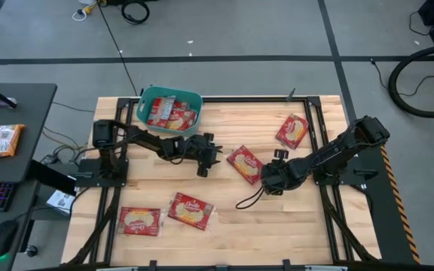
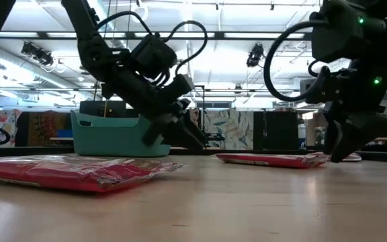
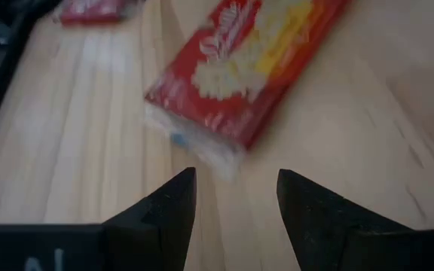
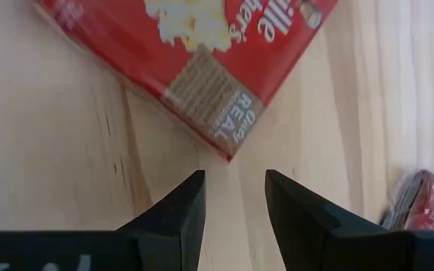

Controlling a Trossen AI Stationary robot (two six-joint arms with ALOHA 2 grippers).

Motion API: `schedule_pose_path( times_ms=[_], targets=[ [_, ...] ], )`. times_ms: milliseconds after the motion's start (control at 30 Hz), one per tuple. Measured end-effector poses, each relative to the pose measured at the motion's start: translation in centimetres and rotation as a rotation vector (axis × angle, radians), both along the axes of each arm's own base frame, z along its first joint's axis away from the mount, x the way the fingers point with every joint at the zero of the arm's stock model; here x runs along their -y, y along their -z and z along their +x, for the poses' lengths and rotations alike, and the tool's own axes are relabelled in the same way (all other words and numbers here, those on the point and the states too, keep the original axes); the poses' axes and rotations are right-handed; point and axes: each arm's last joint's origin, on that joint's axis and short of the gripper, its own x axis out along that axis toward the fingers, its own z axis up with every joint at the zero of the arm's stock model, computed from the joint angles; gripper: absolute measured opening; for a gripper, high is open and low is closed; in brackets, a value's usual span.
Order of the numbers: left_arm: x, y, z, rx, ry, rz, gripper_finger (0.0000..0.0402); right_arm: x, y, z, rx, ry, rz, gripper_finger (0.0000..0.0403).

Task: Sort popcorn bags into baskets
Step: Put the popcorn bag into the bin

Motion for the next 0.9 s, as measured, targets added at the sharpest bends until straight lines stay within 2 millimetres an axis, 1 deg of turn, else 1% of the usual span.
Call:
schedule_pose_path(
  times_ms=[200, 333, 500, 600, 700, 833, 900],
  targets=[
    [-0.1, 0.4, 0.8, -0.002, 0.002, 0.003, 0.0189, -0.2, 0.2, 0.4, 0.034, -0.066, -0.005, 0.0145],
    [-0.1, 0.4, 0.8, 0.0, 0.001, 0.003, 0.0189, -0.4, 0.2, 0.9, 0.064, -0.137, -0.022, 0.0145],
    [0.1, 0.4, 0.8, -0.005, 0.002, -0.008, 0.0189, -0.3, 1.0, 1.0, 0.008, -0.2, -0.045, 0.0136],
    [0.5, 0.6, 0.6, -0.026, -0.009, -0.037, 0.0189, -0.4, 1.4, 1.2, -0.009, -0.208, -0.057, 0.0117],
    [0.8, 0.2, 0.4, -0.053, -0.011, -0.042, 0.0189, -0.5, 1.5, 1.3, -0.007, -0.212, -0.058, 0.0083],
    [1.0, -1.1, -0.3, -0.098, -0.04, -0.023, 0.0189, -0.6, 1.4, 1.5, -0.01, -0.225, -0.066, 0.0021],
    [1.0, -2.1, -0.7, -0.103, -0.053, -0.023, 0.0189, -0.6, 1.4, 1.6, -0.006, -0.23, -0.071, 0.0008]
  ],
)
